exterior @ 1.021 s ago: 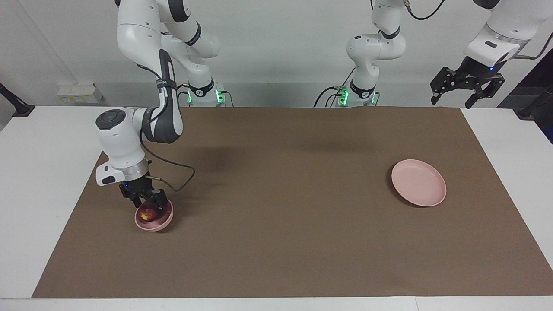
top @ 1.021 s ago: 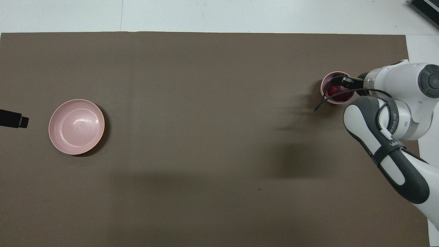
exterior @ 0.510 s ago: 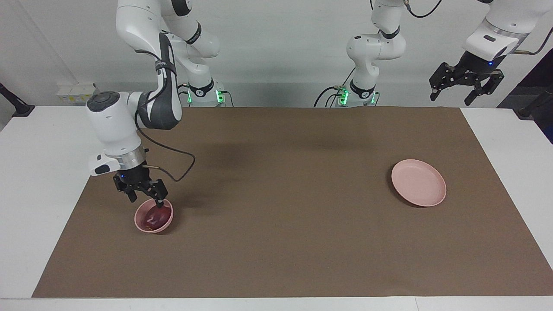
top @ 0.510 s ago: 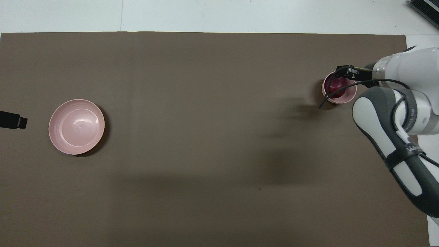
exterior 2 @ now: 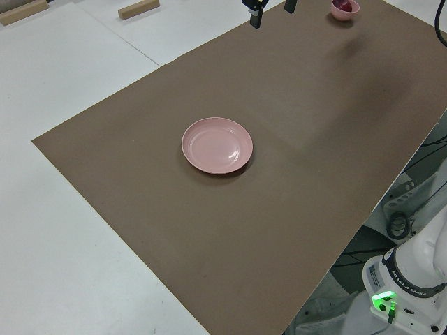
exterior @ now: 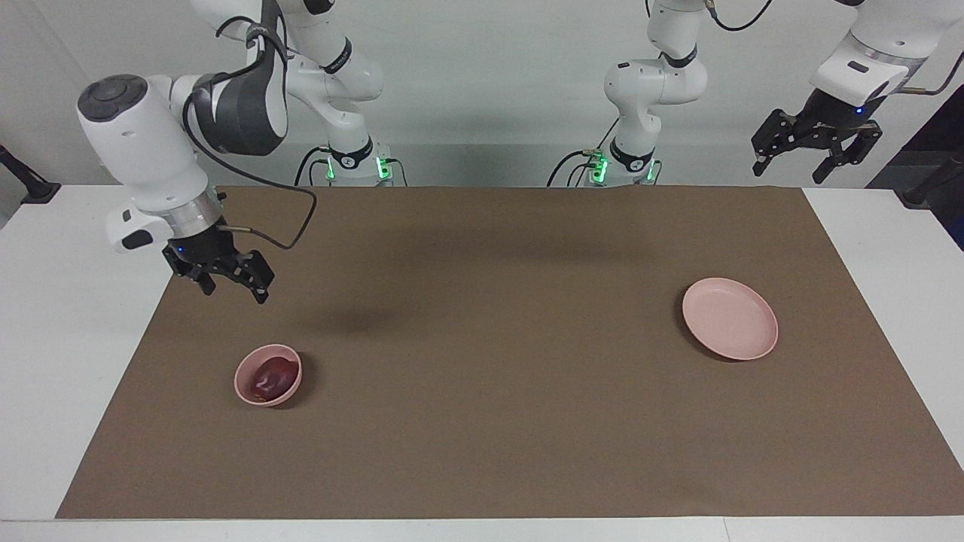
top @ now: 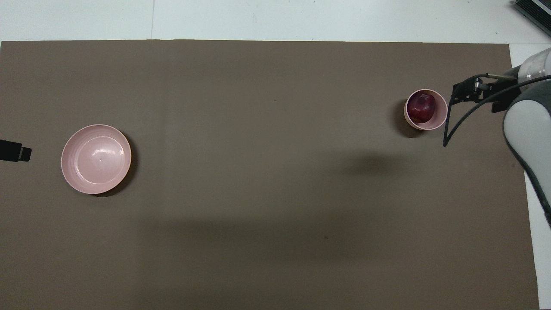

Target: Move apple from plate to bowl

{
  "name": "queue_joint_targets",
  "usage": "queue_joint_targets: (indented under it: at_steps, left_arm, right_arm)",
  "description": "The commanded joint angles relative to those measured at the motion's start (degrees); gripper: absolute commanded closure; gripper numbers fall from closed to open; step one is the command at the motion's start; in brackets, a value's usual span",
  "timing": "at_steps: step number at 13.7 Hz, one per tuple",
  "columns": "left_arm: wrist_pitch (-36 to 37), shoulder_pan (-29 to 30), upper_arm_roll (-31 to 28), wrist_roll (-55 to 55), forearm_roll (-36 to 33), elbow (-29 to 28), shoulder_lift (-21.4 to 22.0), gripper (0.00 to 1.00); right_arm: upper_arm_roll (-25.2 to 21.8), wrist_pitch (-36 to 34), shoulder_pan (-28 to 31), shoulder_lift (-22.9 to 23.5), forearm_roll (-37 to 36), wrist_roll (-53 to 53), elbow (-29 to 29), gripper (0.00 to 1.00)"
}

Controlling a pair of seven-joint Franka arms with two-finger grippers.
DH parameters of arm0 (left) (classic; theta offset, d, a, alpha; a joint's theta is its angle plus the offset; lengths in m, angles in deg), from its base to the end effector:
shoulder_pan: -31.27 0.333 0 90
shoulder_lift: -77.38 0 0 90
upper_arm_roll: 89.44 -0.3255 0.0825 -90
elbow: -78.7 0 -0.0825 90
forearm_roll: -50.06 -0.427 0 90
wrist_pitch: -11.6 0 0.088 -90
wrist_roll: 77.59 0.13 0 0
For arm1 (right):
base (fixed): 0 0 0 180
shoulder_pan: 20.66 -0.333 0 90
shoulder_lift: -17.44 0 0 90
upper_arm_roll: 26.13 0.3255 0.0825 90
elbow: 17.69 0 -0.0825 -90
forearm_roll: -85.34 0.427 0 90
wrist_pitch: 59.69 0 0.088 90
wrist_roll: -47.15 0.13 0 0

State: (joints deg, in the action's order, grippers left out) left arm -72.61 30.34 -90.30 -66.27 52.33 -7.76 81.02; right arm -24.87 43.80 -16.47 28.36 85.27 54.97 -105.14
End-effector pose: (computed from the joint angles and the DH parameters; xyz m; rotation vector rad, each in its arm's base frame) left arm 0.5661 -0.0059 0.6706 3.0875 -0.3149 0.0436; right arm 0.6754 -0.0358 0.5348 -3.1179 0.2939 -0.1398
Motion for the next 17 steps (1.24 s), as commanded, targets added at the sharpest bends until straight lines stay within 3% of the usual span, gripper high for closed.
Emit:
queue_joint_targets:
  at_steps: [1, 6, 17]
  left_arm:
    - [1.07, 0.58, 0.33, 0.02, -0.52, 0.41, 0.23, 0.00]
    - [1.07, 0.49, 0.33, 0.02, -0.52, 0.41, 0.23, 0.00]
    - [1.07, 0.58, 0.33, 0.02, -0.52, 0.41, 0.23, 0.00]
  right_arm:
    - [0.58, -7.22, 0.20, -6.51, -1.95, -2.55, -0.79, 0.00]
    - [0.59, -15.06, 0.03, -11.01, -0.64, -1.93, -0.88, 0.00]
    - [0.67, -15.51, -0.06, -11.01, -0.28, -2.64, -0.88, 0.00]
